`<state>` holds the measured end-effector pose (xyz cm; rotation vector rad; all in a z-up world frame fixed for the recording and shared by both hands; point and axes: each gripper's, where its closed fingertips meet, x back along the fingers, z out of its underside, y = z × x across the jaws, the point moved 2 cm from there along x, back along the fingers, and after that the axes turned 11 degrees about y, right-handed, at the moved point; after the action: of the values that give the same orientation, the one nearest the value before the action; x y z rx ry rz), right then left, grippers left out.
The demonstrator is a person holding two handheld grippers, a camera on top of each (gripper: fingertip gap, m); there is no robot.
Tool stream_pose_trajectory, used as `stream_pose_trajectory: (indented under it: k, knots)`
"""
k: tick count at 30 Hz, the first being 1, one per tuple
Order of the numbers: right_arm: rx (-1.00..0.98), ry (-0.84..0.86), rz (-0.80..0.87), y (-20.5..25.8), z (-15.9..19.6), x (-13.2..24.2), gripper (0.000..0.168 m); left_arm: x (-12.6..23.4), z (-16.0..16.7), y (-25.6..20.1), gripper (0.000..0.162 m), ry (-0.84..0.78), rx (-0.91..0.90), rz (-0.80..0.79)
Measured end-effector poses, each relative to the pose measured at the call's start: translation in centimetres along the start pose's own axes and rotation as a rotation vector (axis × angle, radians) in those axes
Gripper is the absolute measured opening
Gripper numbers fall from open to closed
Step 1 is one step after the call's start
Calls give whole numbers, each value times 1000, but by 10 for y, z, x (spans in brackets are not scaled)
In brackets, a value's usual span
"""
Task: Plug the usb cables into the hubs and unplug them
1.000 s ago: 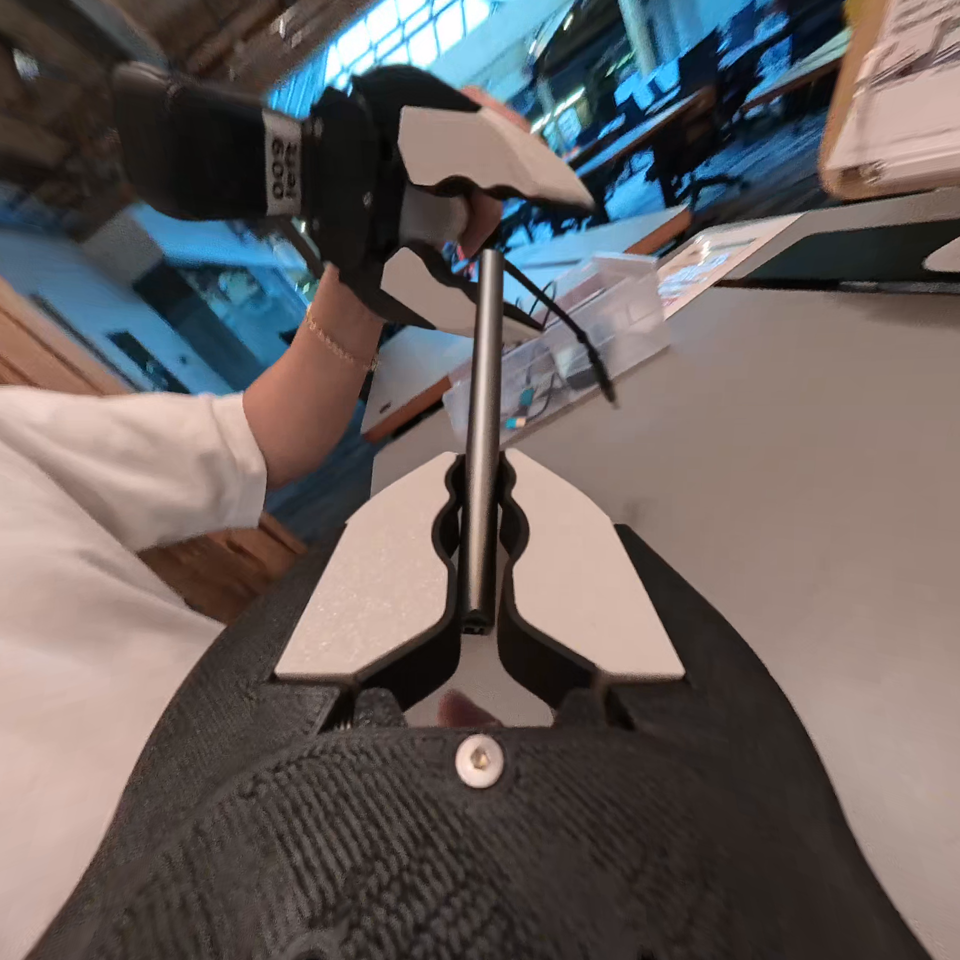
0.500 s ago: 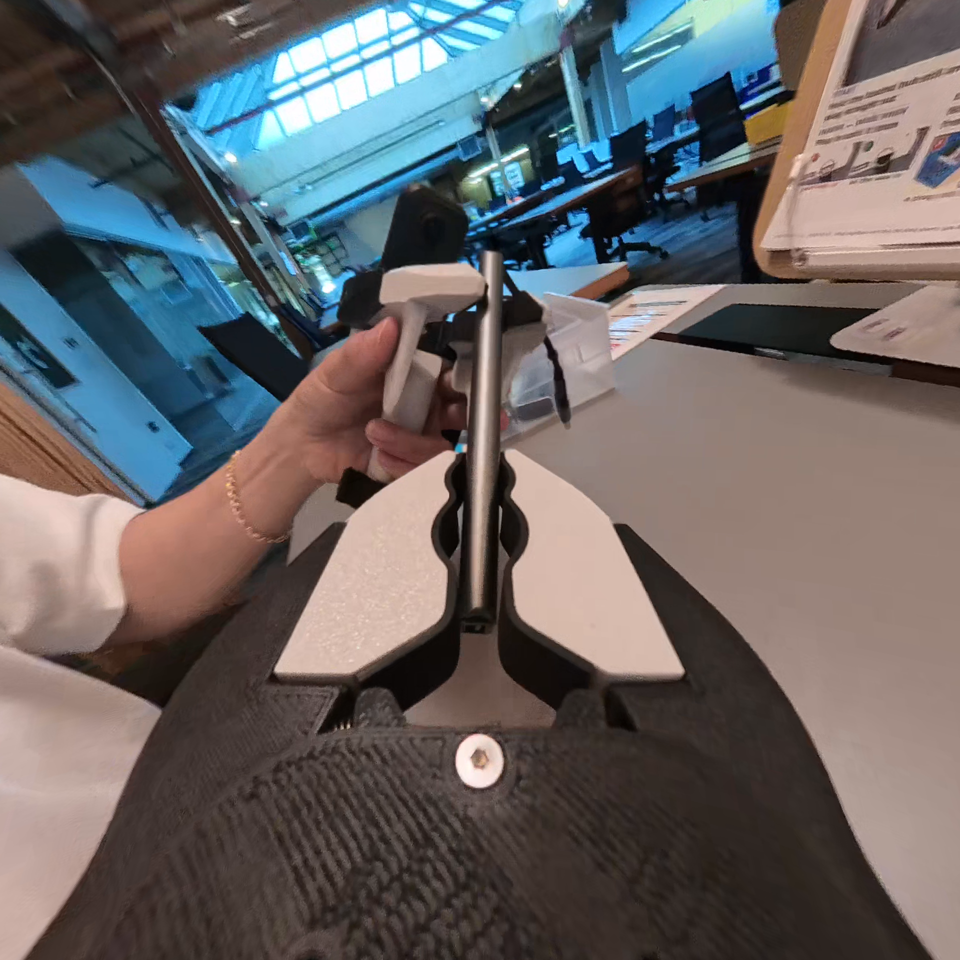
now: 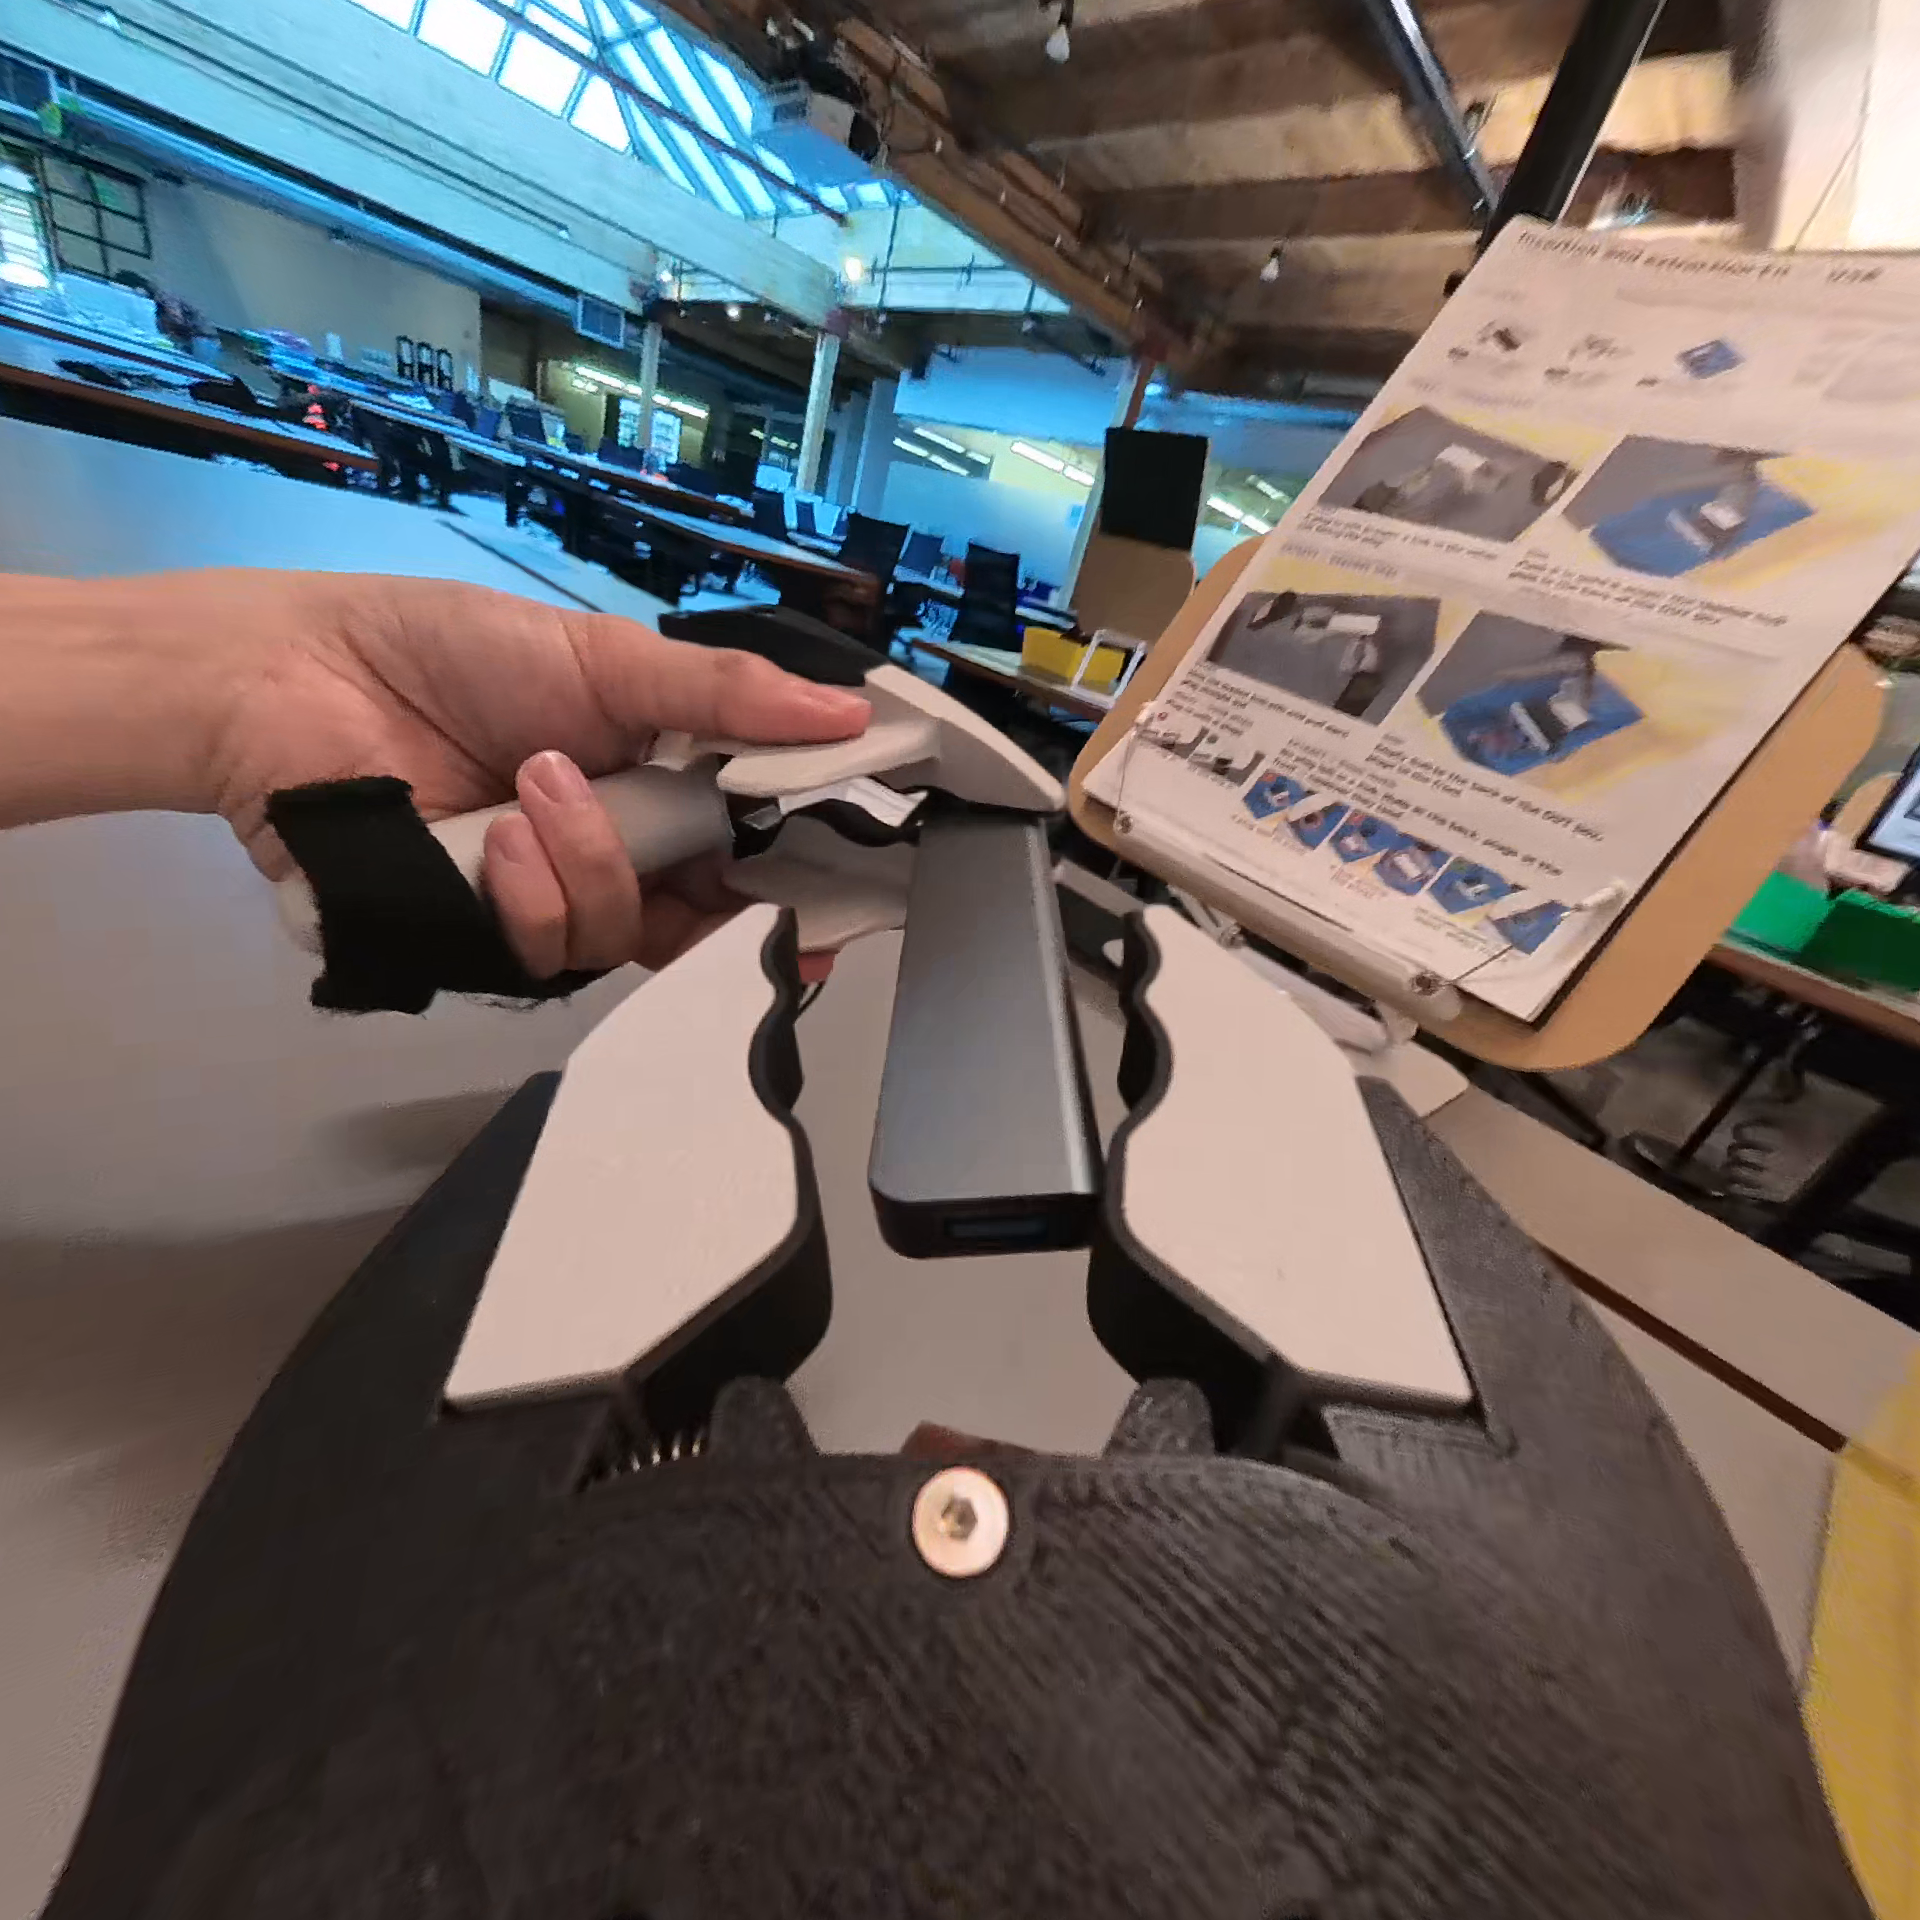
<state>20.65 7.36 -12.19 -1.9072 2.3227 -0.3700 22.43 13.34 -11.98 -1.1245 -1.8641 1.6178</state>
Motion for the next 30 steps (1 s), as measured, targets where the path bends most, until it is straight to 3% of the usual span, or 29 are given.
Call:
stream_pose_trajectory:
  k: [7, 10, 25, 30]
  knots:
    - [31, -63, 96, -8, -8, -3, 54, -6, -3, -11, 10, 20, -27, -12]
    - [40, -17, 109, -8, -4, -9, 54, -2, -7, -11, 10, 10, -35, -19]
    - [-55, 35, 80, -2, 15, -18, 53, 3, -11, 1, 10, -8, -114, -149]
    - [-113, 24, -14, 10, 14, -20, 47, 7, -12, 4, 10, -15, -110, -146]
